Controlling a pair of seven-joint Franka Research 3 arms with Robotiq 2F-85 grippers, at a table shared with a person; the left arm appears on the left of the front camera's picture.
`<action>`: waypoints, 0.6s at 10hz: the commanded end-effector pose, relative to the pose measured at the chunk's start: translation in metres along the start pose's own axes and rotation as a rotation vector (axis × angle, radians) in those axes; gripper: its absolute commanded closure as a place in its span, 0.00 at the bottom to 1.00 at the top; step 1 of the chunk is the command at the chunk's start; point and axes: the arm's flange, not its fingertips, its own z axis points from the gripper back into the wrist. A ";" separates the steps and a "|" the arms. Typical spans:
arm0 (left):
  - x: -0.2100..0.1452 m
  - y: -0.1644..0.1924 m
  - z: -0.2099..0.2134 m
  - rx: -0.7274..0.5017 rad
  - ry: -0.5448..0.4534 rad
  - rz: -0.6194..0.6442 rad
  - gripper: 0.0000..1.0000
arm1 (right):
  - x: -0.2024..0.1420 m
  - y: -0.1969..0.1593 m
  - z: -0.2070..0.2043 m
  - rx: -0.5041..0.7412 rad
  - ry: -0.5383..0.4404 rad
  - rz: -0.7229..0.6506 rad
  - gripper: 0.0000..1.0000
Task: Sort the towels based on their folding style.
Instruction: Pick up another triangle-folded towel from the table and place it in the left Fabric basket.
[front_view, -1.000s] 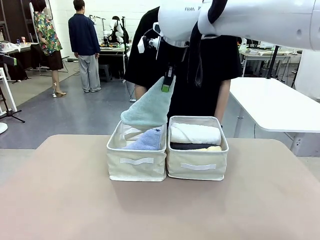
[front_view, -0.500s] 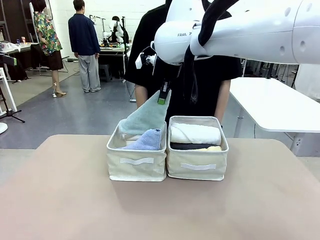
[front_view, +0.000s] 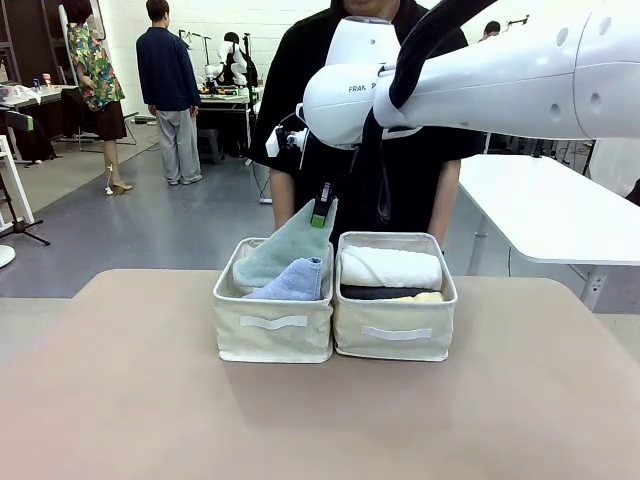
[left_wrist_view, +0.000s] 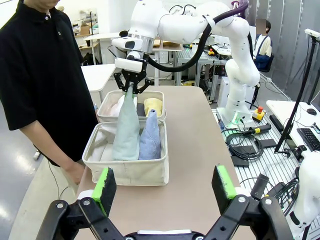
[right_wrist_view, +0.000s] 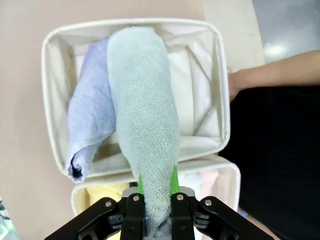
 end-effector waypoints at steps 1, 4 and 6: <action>0.001 -0.002 0.001 -0.001 0.003 0.002 0.00 | -0.003 0.003 -0.014 -0.003 -0.052 -0.009 0.82; 0.001 -0.002 0.001 -0.001 0.003 0.002 0.00 | -0.005 0.001 -0.038 -0.029 -0.037 -0.024 0.82; 0.001 -0.002 0.001 -0.001 0.003 0.002 0.00 | -0.005 0.001 -0.059 0.001 -0.014 -0.042 0.82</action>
